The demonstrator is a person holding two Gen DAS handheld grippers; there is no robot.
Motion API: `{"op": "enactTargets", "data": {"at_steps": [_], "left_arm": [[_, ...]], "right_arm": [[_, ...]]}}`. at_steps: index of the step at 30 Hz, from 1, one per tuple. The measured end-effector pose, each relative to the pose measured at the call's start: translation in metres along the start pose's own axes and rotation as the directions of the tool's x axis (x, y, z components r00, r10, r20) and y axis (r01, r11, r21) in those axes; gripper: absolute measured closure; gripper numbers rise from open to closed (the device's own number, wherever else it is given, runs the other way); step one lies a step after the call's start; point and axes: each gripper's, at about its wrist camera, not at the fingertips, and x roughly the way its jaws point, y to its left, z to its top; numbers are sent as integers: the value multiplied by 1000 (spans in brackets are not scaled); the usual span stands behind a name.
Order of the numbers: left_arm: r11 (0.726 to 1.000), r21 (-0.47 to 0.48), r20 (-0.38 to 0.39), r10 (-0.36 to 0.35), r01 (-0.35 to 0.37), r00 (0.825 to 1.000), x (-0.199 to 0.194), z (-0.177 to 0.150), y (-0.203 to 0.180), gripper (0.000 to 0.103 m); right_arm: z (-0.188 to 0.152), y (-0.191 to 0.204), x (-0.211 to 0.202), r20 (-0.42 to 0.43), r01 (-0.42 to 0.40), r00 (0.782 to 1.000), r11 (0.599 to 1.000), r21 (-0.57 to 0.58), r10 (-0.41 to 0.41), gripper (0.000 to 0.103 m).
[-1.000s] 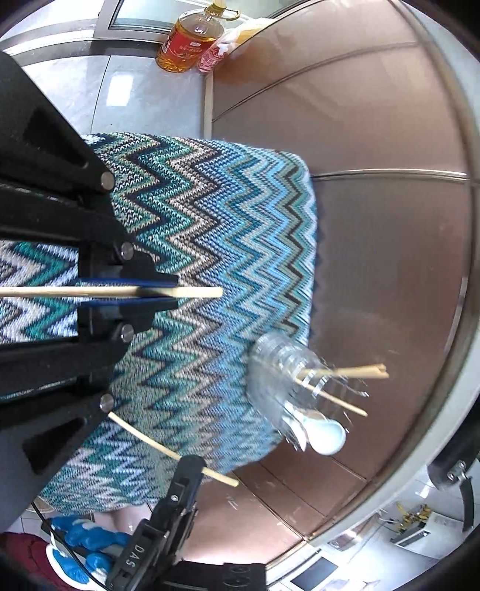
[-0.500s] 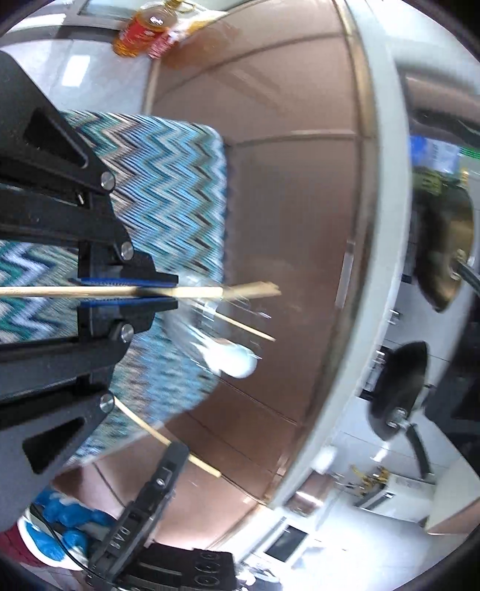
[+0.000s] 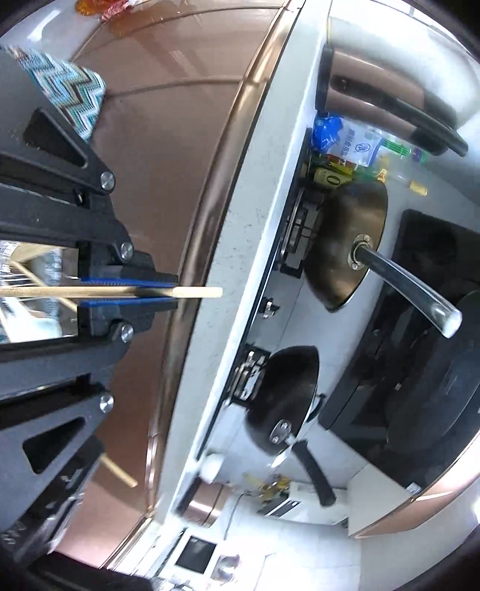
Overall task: Organize utensils
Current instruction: 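Lift both chopsticks and lower them into the clear holder, then open both tools and withdraw them upward from the holder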
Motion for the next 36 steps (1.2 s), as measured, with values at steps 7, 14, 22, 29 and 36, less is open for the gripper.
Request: {"op": "enactTargets", "data": {"at_steps": [7, 14, 22, 29, 36], "left_arm": [[998, 9, 68, 67, -68, 995, 54, -32, 5, 98], [992, -7, 47, 124, -124, 991, 73, -65, 26, 96], [992, -14, 54, 126, -125, 991, 44, -56, 32, 69], [989, 30, 61, 140, -142, 988, -7, -40, 25, 60], [984, 54, 29, 169, -170, 985, -69, -27, 21, 55]], "right_arm": [[-25, -10, 45, -24, 27, 999, 999, -45, -28, 98], [-50, -15, 66, -73, 21, 997, 998, -63, -26, 98], [-51, -8, 56, -78, 32, 996, 998, -58, -37, 78], [-46, 11, 28, -76, 63, 995, 996, -68, -68, 64], [-45, 42, -17, -41, 99, 994, 991, -93, -103, 53]]}}
